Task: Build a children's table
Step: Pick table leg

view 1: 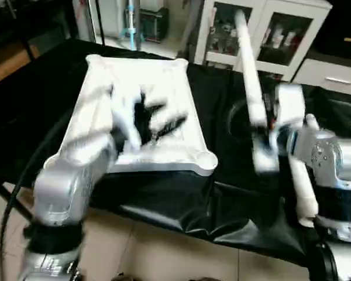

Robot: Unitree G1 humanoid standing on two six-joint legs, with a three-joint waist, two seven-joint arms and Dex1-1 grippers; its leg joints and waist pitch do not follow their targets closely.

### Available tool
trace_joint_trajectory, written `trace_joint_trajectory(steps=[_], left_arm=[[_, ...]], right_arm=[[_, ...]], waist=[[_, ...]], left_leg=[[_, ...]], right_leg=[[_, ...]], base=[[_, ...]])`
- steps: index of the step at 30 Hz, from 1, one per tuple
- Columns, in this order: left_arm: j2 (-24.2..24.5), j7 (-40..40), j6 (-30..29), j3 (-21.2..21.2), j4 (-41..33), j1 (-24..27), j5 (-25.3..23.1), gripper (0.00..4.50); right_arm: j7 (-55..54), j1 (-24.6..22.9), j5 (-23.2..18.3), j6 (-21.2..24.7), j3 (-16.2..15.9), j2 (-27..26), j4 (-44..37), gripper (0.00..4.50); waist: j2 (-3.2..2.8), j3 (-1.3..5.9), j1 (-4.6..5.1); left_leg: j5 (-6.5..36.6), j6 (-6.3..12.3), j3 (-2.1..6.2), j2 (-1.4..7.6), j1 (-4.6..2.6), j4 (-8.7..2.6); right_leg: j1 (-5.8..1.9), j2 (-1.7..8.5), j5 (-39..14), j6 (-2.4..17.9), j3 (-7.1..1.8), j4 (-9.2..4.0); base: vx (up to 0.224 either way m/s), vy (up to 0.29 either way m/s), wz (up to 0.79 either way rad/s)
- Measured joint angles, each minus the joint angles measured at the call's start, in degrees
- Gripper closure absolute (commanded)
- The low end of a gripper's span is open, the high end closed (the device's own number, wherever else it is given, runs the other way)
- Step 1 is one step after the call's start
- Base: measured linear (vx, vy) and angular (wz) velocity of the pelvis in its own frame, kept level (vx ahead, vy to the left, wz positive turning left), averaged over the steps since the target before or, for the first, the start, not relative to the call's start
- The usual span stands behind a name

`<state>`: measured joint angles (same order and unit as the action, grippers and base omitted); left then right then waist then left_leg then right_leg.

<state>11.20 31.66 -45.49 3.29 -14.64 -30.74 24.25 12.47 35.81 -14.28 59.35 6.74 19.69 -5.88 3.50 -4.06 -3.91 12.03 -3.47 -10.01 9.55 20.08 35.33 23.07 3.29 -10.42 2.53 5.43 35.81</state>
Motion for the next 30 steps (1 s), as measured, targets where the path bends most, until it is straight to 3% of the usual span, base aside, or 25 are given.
trace_joint_trajectory(steps=[3, 8, 12, 22, 27, 30], left_arm=[[-4.9, -2.8, -3.4, 4.6, 3.6, -5.1, 5.6, 0.46], [-8.0, -5.5, -4.3, 7.8, 6.0, -7.1, 9.9, 0.12], [-9.1, -6.9, -5.9, 10.9, 6.9, -10.3, 13.2, 0.00], [-9.7, -8.1, -7.2, 12.6, 7.7, -10.4, 15.7, 0.00], [-9.8, -8.1, -7.2, 12.6, 7.7, -10.4, 16.9, 0.00], [-10.1, -8.6, -7.2, 12.6, 7.7, -10.5, 16.9, 0.28]], right_arm=[[5.9, -1.9, 0.9, -8.5, -5.0, 2.1, -6.6, 2.68], [9.9, -3.7, 1.0, -12.5, -8.8, 2.1, -9.0, 2.68], [12.2, -4.7, 0.9, -15.4, -14.1, 2.0, -10.5, 2.68], [16.4, -6.9, 1.9, -18.7, -19.5, 3.7, -14.1, 2.68], [16.4, -6.9, 2.9, -19.3, -20.0, 3.9, -14.0, 2.68], [16.4, -6.9, 2.9, -19.4, -20.1, 3.9, -13.9, 2.68]], waist=[[0.20, 0.07, -0.69], [0.36, 0.05, -1.24], [0.37, 0.05, -1.36], [0.42, 0.08, -1.40], [0.43, 0.08, -1.43], [0.42, 0.08, -1.38]], left_leg=[[0.0, 0.08, -0.02, 0.00, 0.03, 0.00], [0.0, 0.16, -0.02, 0.00, 0.07, 0.01], [0.0, 0.19, -0.01, 0.00, 0.09, 0.01], [0.0, 0.21, -0.01, 0.00, 0.10, 0.01], [0.0, 0.21, 0.00, -0.01, 0.10, 0.01], [0.0, 0.21, 0.00, 0.00, 0.10, 0.01]], right_leg=[[-0.01, 0.01, 0.1, 0.1, 0.00, -0.08], [0.01, 0.01, 0.0, -0.1, 0.03, -0.10], [0.01, 0.02, -0.1, -0.1, 0.04, -0.11], [0.00, 0.03, -0.1, -0.2, 0.05, -0.14], [0.00, 0.03, -0.1, -0.2, 0.05, -0.14], [0.00, 0.03, -0.1, -0.2, 0.06, -0.14]], base=[[0.000, 0.000, 0.00], [0.000, 0.000, 0.00], [0.000, 0.000, 0.00], [0.000, 0.000, 0.00], [0.000, 0.000, 0.00], [0.000, 0.000, 0.00]])
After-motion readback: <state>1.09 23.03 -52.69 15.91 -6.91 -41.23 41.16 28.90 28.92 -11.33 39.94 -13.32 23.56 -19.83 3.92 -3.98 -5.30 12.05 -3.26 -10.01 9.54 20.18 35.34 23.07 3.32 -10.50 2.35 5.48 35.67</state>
